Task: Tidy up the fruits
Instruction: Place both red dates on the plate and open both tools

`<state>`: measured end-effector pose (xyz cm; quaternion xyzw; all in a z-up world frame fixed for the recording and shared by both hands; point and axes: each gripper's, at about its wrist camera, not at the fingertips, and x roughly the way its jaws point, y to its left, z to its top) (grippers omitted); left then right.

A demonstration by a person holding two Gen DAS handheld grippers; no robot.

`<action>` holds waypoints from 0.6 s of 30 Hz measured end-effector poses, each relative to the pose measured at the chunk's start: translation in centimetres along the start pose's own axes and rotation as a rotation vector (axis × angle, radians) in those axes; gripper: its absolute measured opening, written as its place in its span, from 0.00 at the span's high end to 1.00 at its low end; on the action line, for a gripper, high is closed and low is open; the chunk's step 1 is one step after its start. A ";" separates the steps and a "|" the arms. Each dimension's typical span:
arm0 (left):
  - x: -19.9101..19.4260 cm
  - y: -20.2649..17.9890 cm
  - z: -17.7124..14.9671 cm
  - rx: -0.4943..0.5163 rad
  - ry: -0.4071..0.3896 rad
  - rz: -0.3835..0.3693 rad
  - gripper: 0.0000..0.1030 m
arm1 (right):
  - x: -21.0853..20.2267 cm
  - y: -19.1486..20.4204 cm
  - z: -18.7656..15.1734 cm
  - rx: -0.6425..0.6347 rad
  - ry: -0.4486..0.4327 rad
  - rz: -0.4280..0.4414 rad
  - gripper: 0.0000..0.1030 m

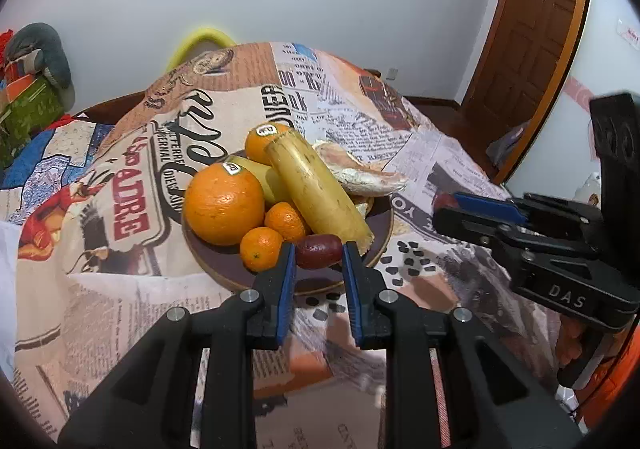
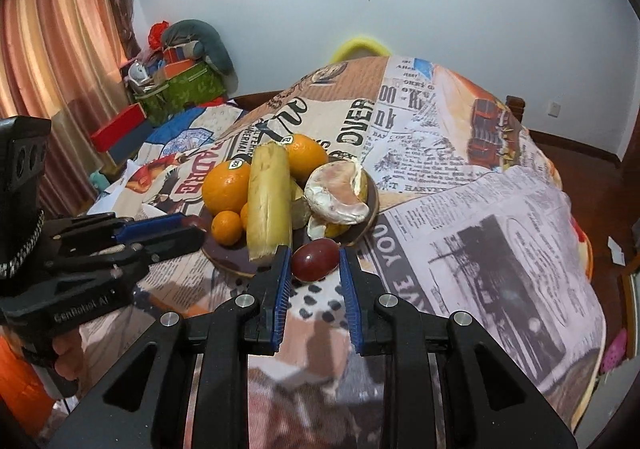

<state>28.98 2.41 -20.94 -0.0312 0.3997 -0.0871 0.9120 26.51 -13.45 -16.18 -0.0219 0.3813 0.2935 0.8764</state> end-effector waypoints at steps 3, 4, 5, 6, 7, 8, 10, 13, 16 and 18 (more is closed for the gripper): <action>1.2 0.0 -0.1 0.012 0.018 0.000 0.78 | 1.5 0.0 0.4 -0.017 0.020 0.005 0.78; 1.5 0.0 -0.1 0.016 0.022 0.002 0.78 | 2.1 0.0 0.6 -0.023 0.030 0.007 0.78; 1.8 -0.1 -0.2 0.018 0.025 0.003 0.78 | 2.4 0.0 0.6 -0.028 0.037 0.009 0.78; 2.1 0.0 -0.2 0.019 0.029 0.003 0.78 | 2.9 0.0 0.6 -0.034 0.048 0.009 0.78; 2.2 0.0 -0.3 0.019 0.031 0.002 0.78 | 3.3 0.1 0.6 -0.040 0.058 0.009 0.78; 2.3 0.0 -0.3 0.018 0.032 0.001 0.78 | 3.5 0.1 0.5 -0.045 0.063 0.008 0.78; 2.4 0.2 -0.3 0.016 0.031 0.001 0.78 | 4.1 0.2 0.4 -0.051 0.079 0.012 0.78; 2.4 0.3 -0.3 0.016 0.025 0.003 0.78 | 4.5 0.1 0.2 -0.048 0.089 0.018 0.78; 2.4 0.2 -0.3 0.018 0.026 0.006 0.77 | 4.7 0.1 0.2 -0.046 0.091 0.017 0.78; 2.6 0.3 -0.3 0.014 0.034 0.007 0.74 | 4.8 0.2 0.2 -0.043 0.097 0.018 0.77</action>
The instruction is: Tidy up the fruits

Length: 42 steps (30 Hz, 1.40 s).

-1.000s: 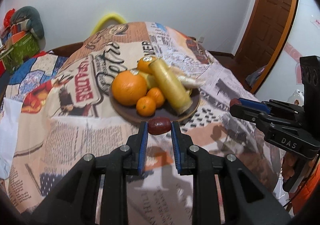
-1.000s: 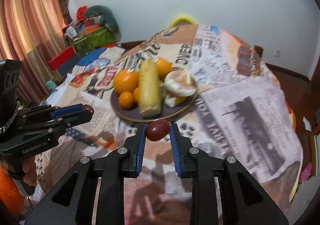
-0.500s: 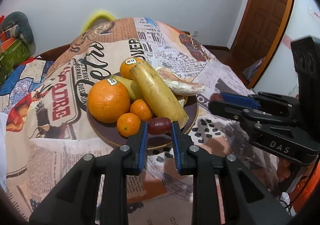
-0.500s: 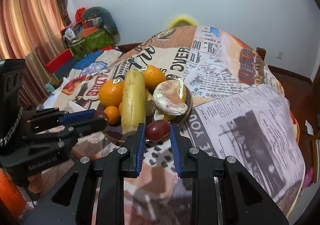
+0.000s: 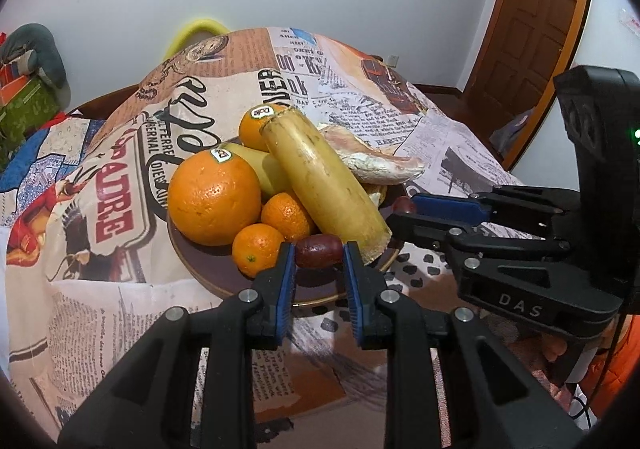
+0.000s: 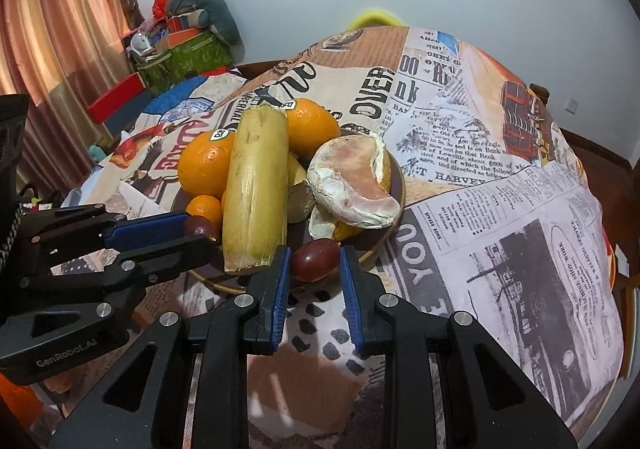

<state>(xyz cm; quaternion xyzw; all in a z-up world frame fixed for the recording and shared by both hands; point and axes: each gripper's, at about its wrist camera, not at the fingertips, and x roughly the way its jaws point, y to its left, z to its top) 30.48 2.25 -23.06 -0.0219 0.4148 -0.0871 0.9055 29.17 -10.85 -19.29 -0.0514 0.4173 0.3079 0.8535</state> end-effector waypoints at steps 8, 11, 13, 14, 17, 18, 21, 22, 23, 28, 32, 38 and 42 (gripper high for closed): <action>-0.6 0.3 0.0 -0.015 -0.010 0.014 0.65 | -0.7 -0.4 0.2 0.022 -0.025 -0.009 0.64; -1.8 0.2 0.1 -0.016 -0.032 0.025 0.65 | -1.7 -0.4 0.3 0.037 -0.046 -0.009 0.64; -3.0 0.1 0.2 -0.022 -0.053 0.031 0.65 | -2.7 -0.3 0.4 0.042 -0.064 -0.006 0.64; -3.6 0.1 0.3 -0.026 -0.063 0.031 0.65 | -3.5 -0.1 0.5 0.043 -0.079 -0.006 0.64; -6.3 -0.1 0.7 -0.035 -0.108 0.035 0.65 | -6.0 0.6 0.8 0.041 -0.129 -0.011 0.64; -7.4 -0.3 0.8 -0.036 -0.129 0.037 0.65 | -6.9 0.8 0.9 0.040 -0.146 -0.014 0.64; -11.5 -1.0 1.1 -0.033 -0.203 0.050 0.65 | -10.4 1.9 1.2 0.033 -0.217 -0.026 0.64; -12.6 -1.3 1.2 -0.031 -0.225 0.055 0.65 | -11.6 2.3 1.2 0.031 -0.242 -0.030 0.64; -14.1 -1.6 1.3 -0.027 -0.255 0.061 0.65 | -13.0 2.8 1.3 0.027 -0.271 -0.035 0.64; -21.5 -3.3 1.2 -0.020 -0.407 0.084 0.65 | -19.4 5.5 1.1 0.002 -0.410 -0.048 0.64; -26.6 -4.5 0.6 -0.015 -0.516 0.098 0.65 | -24.1 7.7 0.3 -0.026 -0.524 -0.068 0.64; -31.8 -5.9 -0.6 -0.006 -0.640 0.122 0.40 | -28.0 9.7 -0.7 -0.020 -0.640 -0.080 0.57; -33.3 -6.4 -1.4 0.002 -0.672 0.145 0.29 | -28.3 10.4 -1.0 -0.013 -0.680 -0.117 0.38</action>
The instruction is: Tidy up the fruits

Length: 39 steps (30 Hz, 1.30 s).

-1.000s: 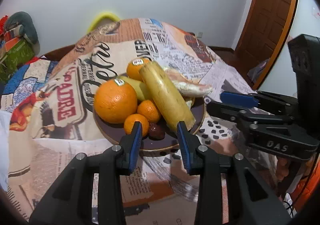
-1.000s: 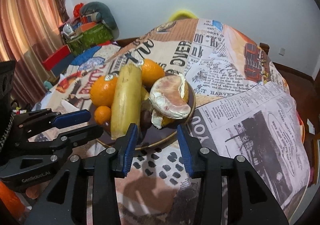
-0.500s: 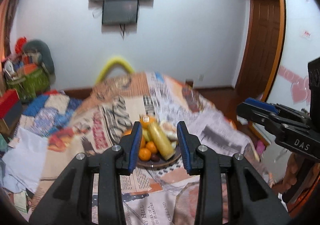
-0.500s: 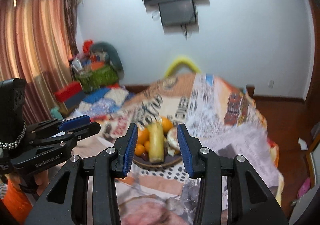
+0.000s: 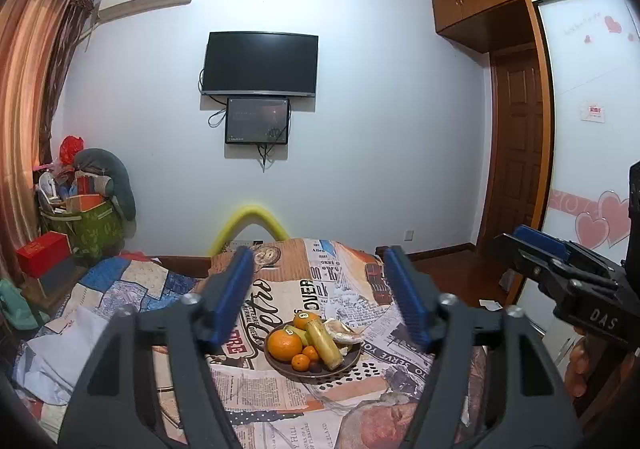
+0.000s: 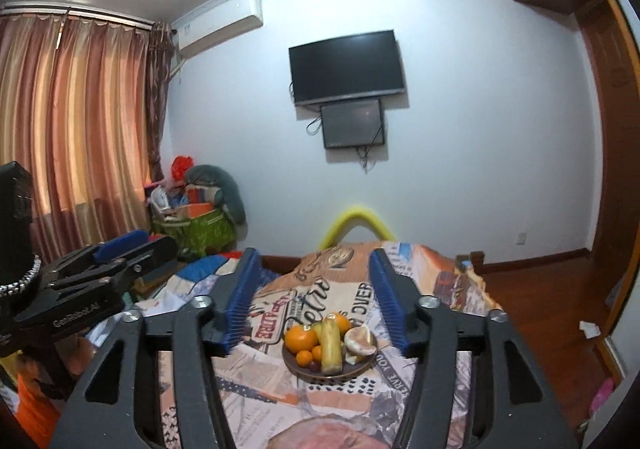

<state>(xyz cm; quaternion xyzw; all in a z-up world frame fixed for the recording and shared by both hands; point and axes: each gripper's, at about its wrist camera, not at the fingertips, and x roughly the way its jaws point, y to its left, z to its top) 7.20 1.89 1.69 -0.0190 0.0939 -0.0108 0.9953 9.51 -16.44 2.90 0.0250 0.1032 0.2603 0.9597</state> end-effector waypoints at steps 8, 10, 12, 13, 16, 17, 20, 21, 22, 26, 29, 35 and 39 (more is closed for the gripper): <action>-0.9 0.2 -0.6 0.006 -0.014 0.029 0.03 | -0.6 1.1 -0.7 -0.024 -0.031 -0.080 0.11; -1.1 0.2 -0.7 0.006 -0.015 0.036 0.01 | -0.8 1.1 -0.7 -0.020 -0.038 -0.094 0.02; -1.2 0.2 -0.8 0.006 -0.012 0.034 0.01 | -1.5 1.1 -0.8 -0.024 -0.058 -0.117 0.00; -1.2 0.1 -0.8 0.006 -0.010 0.034 0.01 | -1.4 1.1 -0.8 -0.032 -0.058 -0.127 0.00; -1.2 0.0 -0.8 0.008 -0.009 0.037 0.01 | -1.6 1.2 -0.6 -0.039 -0.055 -0.130 0.00; -1.2 0.0 -0.8 0.007 -0.009 0.035 0.01 | -2.1 1.1 -1.0 -0.038 -0.056 -0.129 0.00; -1.1 0.1 -0.9 0.008 -0.010 0.035 0.00 | -2.3 1.0 -1.0 -0.035 -0.057 -0.129 0.00; -1.1 0.0 -0.9 0.012 -0.010 0.037 0.00 | -2.4 1.1 -1.0 -0.036 -0.058 -0.130 0.00; -1.1 -0.1 -0.9 0.014 -0.010 0.038 0.00 | -2.4 1.1 -1.1 -0.036 -0.058 -0.130 0.00; -1.0 -0.2 -0.9 0.017 -0.010 0.039 0.00 | -2.5 1.1 -1.1 -0.032 -0.057 -0.130 0.00; -0.9 -0.3 -1.0 0.014 -0.007 0.036 0.00 | -2.6 1.1 -1.1 -0.027 -0.057 -0.132 0.00; -0.7 -0.3 -1.0 0.017 -0.002 0.034 0.00 | -2.8 1.1 -1.1 -0.025 -0.055 -0.136 0.00; -0.7 -0.3 -1.0 0.017 -0.001 0.034 0.00 | -2.9 1.1 -1.1 -0.024 -0.055 -0.135 0.00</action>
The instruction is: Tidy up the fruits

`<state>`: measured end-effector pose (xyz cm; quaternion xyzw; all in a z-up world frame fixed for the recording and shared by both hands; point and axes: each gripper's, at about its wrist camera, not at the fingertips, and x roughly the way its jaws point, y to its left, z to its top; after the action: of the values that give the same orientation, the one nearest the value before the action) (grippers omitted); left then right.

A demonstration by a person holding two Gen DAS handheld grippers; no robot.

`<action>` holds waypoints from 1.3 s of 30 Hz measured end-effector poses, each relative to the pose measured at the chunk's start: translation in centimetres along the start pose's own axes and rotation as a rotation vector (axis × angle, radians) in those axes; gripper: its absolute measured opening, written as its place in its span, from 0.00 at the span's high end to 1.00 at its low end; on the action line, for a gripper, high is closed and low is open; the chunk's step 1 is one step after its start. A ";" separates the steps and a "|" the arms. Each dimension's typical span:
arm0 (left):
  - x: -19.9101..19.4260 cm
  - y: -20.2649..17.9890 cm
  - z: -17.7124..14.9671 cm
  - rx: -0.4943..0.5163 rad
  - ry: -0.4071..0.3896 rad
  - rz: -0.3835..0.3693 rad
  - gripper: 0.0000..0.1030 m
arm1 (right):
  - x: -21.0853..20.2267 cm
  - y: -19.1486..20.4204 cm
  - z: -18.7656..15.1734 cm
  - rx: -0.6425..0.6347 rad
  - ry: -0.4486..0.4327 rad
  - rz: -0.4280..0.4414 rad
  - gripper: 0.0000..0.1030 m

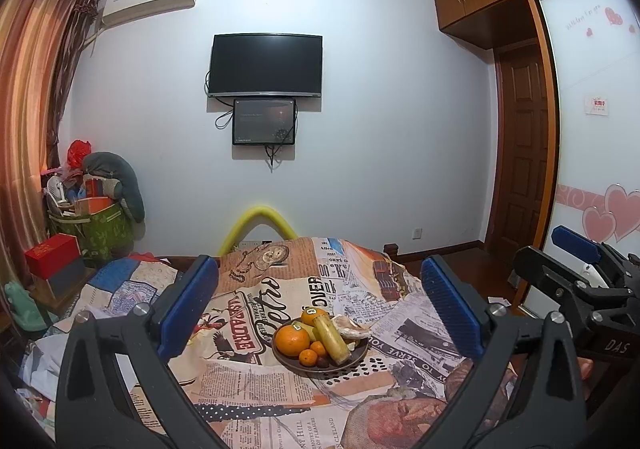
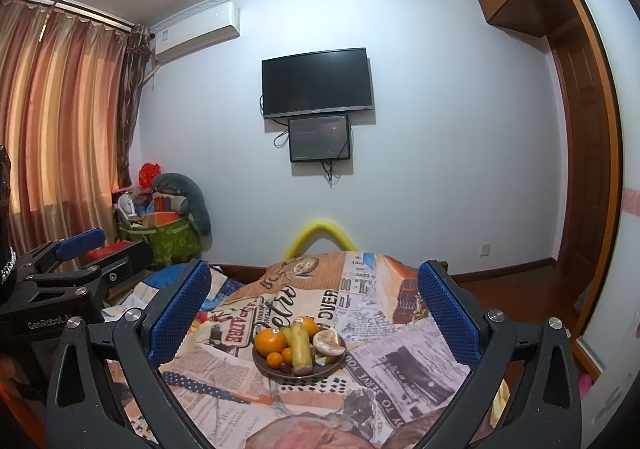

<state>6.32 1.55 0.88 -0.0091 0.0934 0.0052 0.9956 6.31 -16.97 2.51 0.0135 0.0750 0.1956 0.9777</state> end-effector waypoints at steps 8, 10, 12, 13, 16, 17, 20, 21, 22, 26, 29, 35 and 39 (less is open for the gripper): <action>0.0 -0.1 -0.1 0.002 0.002 -0.004 0.00 | -0.1 0.0 0.1 -0.002 0.000 -0.002 0.00; 0.0 -0.1 -0.1 0.003 0.001 -0.004 0.00 | -0.1 0.0 0.2 -0.002 -0.001 -0.002 0.00; 0.1 -0.1 -0.1 0.003 0.001 -0.005 0.00 | -0.1 0.0 0.2 -0.002 0.000 -0.002 0.00; 0.1 -0.1 -0.1 0.003 0.001 -0.006 0.00 | -0.1 0.0 0.2 -0.003 -0.001 -0.003 0.00; 0.1 -0.1 -0.1 0.003 0.002 -0.007 0.00 | -0.2 0.0 0.3 -0.005 -0.002 -0.004 0.00; 0.1 -0.1 -0.1 0.003 0.002 -0.007 0.00 | -0.2 0.0 0.3 -0.005 -0.002 -0.003 0.00; 0.2 -0.1 -0.1 0.007 0.002 -0.009 0.00 | -0.4 0.0 0.4 -0.010 -0.003 -0.004 0.00; 0.2 -0.1 -0.1 0.007 0.002 -0.009 0.00 | -0.3 0.0 0.5 -0.011 -0.003 -0.004 0.00; 0.2 -0.1 -0.1 0.008 0.002 -0.010 0.00 | -0.4 0.0 0.6 -0.012 -0.003 -0.004 0.00; 0.2 0.0 -0.2 0.006 0.003 -0.012 0.00 | -0.4 0.0 0.6 -0.011 -0.003 -0.004 0.00; 0.3 0.0 -0.2 0.006 0.005 -0.013 0.00 | -0.4 0.1 0.7 -0.011 -0.003 -0.004 0.00; 0.4 0.0 -0.3 0.006 0.007 -0.022 0.00 | -0.3 0.1 0.8 -0.011 -0.001 -0.003 0.00; 0.5 0.2 -0.4 0.002 0.014 -0.032 0.00 | -0.4 0.1 0.7 -0.012 -0.001 -0.005 0.00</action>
<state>6.76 1.77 0.43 -0.0098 0.1000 -0.0109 0.9949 6.05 -17.05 3.29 0.0074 0.0735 0.1938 0.9783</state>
